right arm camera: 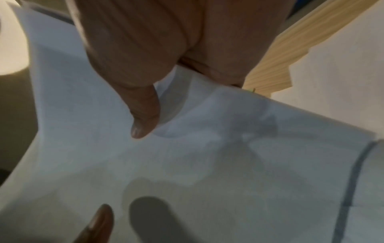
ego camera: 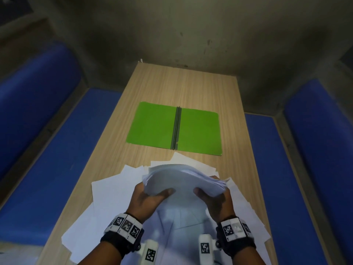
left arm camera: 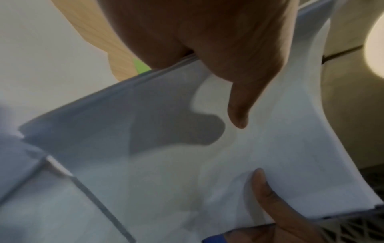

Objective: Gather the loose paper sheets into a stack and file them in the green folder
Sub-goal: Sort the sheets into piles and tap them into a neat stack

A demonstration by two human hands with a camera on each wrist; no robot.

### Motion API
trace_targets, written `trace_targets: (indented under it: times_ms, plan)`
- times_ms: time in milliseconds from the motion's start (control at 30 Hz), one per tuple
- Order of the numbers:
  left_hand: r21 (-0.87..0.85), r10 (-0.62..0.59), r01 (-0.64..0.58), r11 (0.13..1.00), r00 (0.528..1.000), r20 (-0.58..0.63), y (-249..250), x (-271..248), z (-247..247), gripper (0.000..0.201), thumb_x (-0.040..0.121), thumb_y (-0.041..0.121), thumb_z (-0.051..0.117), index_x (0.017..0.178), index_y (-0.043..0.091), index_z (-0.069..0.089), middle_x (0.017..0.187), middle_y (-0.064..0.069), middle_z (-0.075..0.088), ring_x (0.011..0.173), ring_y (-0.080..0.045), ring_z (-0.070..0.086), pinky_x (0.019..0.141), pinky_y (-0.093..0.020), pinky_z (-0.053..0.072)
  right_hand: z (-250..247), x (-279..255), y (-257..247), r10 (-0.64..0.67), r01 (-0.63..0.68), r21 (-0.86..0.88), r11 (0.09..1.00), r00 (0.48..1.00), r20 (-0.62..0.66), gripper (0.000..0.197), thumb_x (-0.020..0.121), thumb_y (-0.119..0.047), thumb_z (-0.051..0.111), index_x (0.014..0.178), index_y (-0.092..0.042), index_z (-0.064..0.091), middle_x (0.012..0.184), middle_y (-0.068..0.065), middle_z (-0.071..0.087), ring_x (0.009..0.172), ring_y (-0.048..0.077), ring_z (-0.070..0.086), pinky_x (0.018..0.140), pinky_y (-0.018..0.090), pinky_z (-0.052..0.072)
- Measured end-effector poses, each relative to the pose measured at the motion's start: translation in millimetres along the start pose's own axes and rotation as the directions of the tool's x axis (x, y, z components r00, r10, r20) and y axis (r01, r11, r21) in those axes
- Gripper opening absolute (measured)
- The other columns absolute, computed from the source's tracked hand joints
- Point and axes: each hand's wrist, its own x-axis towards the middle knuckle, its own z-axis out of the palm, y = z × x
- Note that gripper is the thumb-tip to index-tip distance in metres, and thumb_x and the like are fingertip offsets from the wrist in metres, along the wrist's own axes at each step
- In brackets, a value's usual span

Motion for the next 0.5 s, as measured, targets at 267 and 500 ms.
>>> trace_targets:
  times_ms: [267,500]
  plan:
    - [0.01,-0.033,0.033,0.999,0.999,0.039,-25.1,1.3,-6.0,0.034,0.066,0.009,0.095,0.094,0.018,0.077,0.088,0.01,0.083,0.084,-0.012,0.079,0.068,-0.021,0.059,-1.8,-17.3,25.9,0.206,-0.184,0.197,0.963,0.974,-0.097,0.056,0.052,-0.001,0.091,0.101,-0.013,0.066,0.094,0.001,0.076,0.088,0.011,0.071,0.072,0.021,0.058]
    - [0.011,-0.001,0.0,1.0,0.997,0.075,-11.0,3.8,-3.9,0.042,0.067,-0.001,0.093,0.089,0.028,0.071,0.079,0.03,0.077,0.073,0.01,0.072,0.062,-0.01,0.055,-2.4,-12.5,20.2,0.106,-0.094,0.174,0.98,0.992,-0.062,0.036,0.06,-0.018,0.091,0.085,-0.033,0.071,0.084,-0.008,0.073,0.076,0.002,0.067,0.065,0.015,0.053]
